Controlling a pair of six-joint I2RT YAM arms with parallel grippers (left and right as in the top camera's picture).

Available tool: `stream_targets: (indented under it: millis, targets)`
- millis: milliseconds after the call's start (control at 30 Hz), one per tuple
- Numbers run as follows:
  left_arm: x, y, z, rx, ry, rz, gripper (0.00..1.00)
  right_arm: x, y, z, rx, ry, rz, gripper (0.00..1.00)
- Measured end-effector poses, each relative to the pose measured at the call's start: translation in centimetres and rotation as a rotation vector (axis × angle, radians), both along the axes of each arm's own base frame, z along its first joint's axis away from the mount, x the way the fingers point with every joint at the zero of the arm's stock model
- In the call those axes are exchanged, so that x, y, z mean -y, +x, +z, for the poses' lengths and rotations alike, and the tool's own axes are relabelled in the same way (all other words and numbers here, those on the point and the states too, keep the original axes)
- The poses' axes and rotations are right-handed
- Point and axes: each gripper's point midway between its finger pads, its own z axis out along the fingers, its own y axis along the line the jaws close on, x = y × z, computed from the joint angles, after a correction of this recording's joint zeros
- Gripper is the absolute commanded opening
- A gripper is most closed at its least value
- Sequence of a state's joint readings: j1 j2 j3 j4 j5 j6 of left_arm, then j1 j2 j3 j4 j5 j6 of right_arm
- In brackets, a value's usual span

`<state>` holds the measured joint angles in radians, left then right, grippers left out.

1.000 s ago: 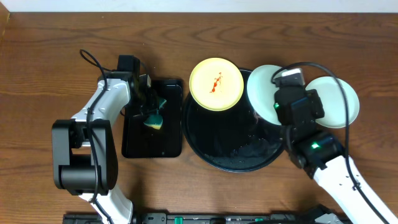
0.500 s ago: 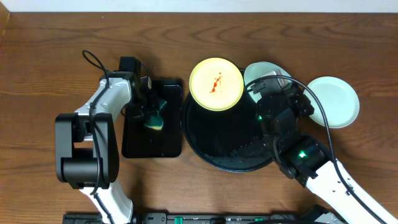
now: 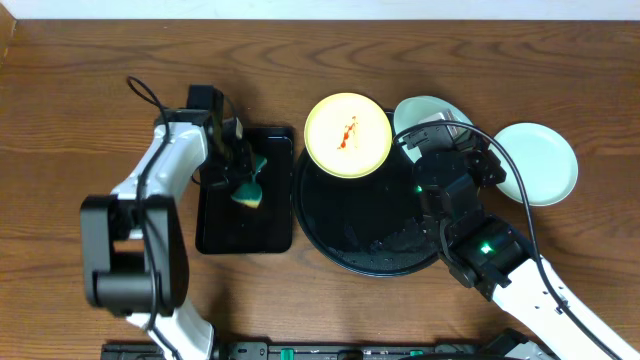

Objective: Clean dirty plates on tray and stack at the side
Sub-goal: 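Lift the pale green plate with the right gripper and carry it right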

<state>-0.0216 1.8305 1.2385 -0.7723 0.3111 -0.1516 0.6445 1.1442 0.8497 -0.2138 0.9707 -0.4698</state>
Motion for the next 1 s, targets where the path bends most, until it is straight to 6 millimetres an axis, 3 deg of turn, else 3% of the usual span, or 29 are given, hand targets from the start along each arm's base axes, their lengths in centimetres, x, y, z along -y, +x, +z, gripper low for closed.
stream_targets:
  millis: [133, 233, 333, 533, 667, 833, 1000]
  targets:
    - [-0.2, 1.2, 3.8, 0.137, 0.015, 0.003, 0.08, 0.0, 0.1, 0.2, 0.010, 0.004, -0.001, 0.01]
    - [-0.4, 1.4, 4.3, 0.157, 0.025, 0.005, 0.07, 0.0, 0.1, 0.3, 0.014, 0.007, -0.002, 0.01]
    - [-0.4, 1.2, 2.9, 0.125, 0.029, 0.003, 0.07, 0.0, 0.1, 0.3, 0.020, 0.022, -0.008, 0.01]
    - [-0.1, -1.1, -2.3, -0.014, 0.037, -0.010, 0.07, 1.5, 0.4, 0.0, 0.044, 0.103, -0.072, 0.01]
    - [0.0, -1.6, -3.6, -0.049, 0.037, -0.015, 0.08, 4.1, 0.5, -1.0, 0.054, 0.198, -0.179, 0.01]
    - [0.0, -1.6, -3.7, -0.050, 0.037, -0.015, 0.07, 8.9, -0.1, -4.7, 0.010, 0.393, -0.385, 0.01]
    - [0.0, -1.6, -3.7, -0.050, 0.037, -0.015, 0.07, 14.6, -1.6, -9.1, 0.003, 0.694, -0.675, 0.01]
